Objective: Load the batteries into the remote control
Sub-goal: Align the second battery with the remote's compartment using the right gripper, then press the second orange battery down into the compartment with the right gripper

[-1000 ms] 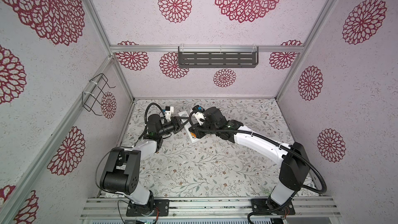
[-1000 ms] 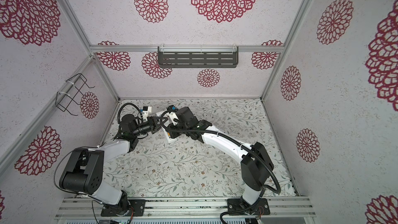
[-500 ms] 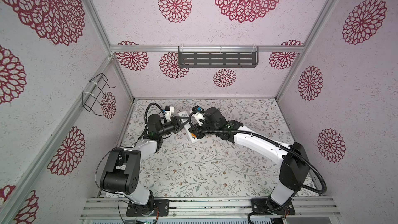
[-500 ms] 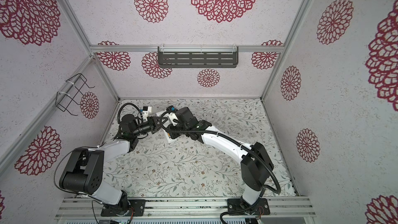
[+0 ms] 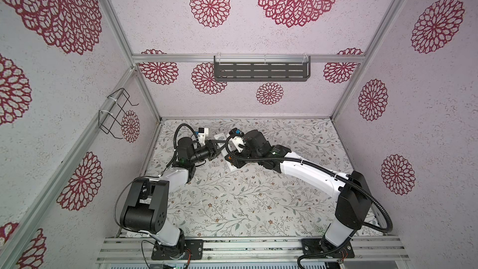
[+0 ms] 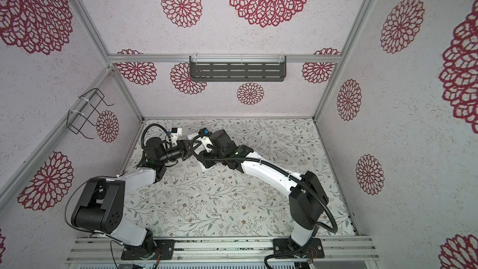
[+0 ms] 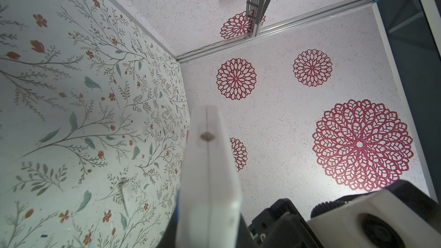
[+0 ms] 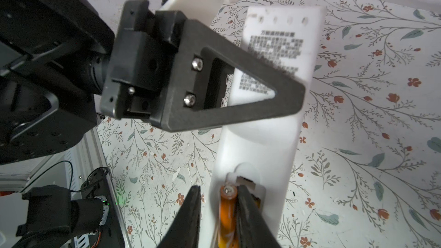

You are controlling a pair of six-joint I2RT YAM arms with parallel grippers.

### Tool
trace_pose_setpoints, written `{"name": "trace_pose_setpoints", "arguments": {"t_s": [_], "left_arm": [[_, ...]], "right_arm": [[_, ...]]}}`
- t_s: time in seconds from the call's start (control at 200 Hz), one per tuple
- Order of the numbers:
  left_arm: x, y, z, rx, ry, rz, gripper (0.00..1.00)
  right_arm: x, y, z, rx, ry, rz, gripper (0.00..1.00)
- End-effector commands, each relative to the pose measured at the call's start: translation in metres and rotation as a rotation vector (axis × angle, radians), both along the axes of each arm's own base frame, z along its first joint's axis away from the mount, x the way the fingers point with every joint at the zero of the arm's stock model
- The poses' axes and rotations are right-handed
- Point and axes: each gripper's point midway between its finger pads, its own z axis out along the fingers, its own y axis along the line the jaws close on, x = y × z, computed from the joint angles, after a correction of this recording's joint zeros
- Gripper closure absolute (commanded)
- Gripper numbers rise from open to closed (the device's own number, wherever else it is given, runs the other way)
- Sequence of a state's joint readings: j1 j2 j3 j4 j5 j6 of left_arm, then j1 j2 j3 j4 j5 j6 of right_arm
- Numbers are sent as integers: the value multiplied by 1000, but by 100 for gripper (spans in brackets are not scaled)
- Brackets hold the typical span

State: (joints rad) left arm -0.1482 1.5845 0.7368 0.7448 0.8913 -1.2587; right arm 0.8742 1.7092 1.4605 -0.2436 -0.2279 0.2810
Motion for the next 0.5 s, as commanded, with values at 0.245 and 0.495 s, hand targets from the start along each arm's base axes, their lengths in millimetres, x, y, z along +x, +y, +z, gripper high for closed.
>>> {"name": "trace_pose_setpoints", "arguments": {"t_s": [0.245, 0.495], "left_arm": [[-8, -2, 20, -11, -68, -14, 100], [-8, -2, 21, -7, -71, -17, 100]], "right_arm": [[7, -8, 29, 11, -62, -50, 59], [9, -8, 36, 9, -74, -59, 54]]}}
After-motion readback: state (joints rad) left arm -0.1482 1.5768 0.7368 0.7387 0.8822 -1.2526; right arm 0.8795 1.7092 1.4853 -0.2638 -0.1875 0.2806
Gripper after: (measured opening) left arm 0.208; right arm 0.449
